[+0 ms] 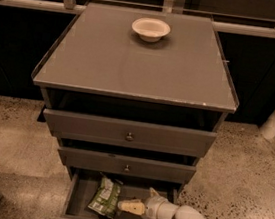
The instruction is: Pick green jalapeno chip bag from bottom drawer and place on counter
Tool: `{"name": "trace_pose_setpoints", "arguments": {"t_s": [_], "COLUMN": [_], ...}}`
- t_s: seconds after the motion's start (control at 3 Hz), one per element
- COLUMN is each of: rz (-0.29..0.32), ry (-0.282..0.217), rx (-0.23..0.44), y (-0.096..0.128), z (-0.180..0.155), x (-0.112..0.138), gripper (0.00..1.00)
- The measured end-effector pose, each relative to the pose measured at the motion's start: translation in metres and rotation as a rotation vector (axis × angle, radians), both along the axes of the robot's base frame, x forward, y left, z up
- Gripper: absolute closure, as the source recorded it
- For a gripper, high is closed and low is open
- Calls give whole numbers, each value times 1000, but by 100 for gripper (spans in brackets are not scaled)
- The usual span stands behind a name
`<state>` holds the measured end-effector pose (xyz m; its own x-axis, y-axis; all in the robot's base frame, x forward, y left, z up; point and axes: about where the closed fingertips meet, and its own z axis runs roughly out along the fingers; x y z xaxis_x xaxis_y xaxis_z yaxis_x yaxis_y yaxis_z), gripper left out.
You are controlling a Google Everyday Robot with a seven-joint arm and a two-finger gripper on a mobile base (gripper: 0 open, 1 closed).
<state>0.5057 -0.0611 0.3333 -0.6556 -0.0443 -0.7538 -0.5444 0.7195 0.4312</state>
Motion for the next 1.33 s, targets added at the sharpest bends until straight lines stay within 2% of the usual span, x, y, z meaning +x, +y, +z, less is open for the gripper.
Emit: {"name": "trace_pose_setpoints", "arguments": {"t_s": [0.33, 0.67, 1.0, 1.33], "rz": [0, -30, -12, 29], "ry": [0, 8, 9, -4], "rx": [0, -3, 10, 28], "y": [0, 2, 25, 69], "z": [0, -27, -63, -108], "x": [0, 1, 10, 34], "gripper": [0, 0, 0, 0]}}
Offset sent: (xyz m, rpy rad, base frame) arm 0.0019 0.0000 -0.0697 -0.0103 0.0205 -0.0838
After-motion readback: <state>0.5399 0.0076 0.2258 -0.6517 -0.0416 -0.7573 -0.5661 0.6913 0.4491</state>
